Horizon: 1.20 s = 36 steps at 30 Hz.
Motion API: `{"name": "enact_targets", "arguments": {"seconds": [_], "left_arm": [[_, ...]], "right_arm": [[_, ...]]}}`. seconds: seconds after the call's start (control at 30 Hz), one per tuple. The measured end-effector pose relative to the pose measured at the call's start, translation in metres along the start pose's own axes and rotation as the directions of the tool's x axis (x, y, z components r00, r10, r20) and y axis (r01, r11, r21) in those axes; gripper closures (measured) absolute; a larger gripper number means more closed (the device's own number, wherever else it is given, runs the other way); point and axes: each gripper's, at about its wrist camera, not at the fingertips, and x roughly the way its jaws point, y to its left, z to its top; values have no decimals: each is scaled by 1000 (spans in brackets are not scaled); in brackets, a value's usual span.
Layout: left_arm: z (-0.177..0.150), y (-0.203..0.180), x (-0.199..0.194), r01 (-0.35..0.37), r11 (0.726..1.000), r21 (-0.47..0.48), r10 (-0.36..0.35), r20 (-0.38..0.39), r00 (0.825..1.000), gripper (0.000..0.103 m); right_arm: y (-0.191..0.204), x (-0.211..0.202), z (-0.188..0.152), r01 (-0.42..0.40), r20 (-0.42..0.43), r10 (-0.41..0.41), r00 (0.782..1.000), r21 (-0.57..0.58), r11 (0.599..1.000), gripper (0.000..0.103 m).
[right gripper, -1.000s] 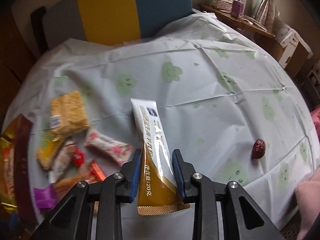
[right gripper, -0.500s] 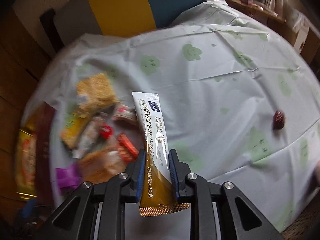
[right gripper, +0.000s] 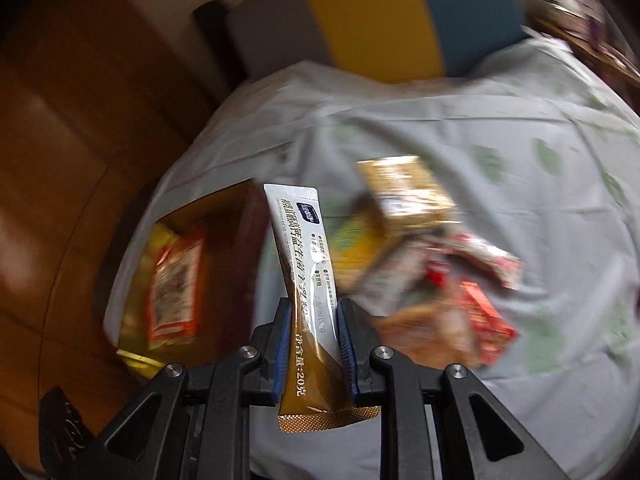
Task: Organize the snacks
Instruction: 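Carry the sachet into the gold tray and open the right gripper, then grasp the yellow rice cracker pack with the left gripper while the right gripper returns to the snacks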
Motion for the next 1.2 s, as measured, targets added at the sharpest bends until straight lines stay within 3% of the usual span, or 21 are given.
{"name": "enact_targets", "arguments": {"seconds": [0.27,0.33,0.57,0.77,0.93,1.2], "left_arm": [[1,25,-4,-34,995,-90,36,20,999,67],[1,30,-4,-37,994,-105,39,20,999,67],[1,39,-3,-51,991,-125,53,15,998,67],[1,36,-1,-59,992,-113,61,10,998,67],[2,32,-1,-59,994,-96,59,6,998,63],[5,24,-3,-67,995,-72,68,2,998,60]], "right_arm": [[79,51,23,-71,-82,63,995,-106,992,80],[90,69,27,-99,-128,86,988,-96,990,74],[99,91,26,-169,-164,153,974,-88,982,66],[77,66,16,-116,-118,101,988,-130,985,66],[50,52,8,-14,-74,1,997,-168,986,66],[0,23,1,159,3,-162,987,-209,965,65]]}}
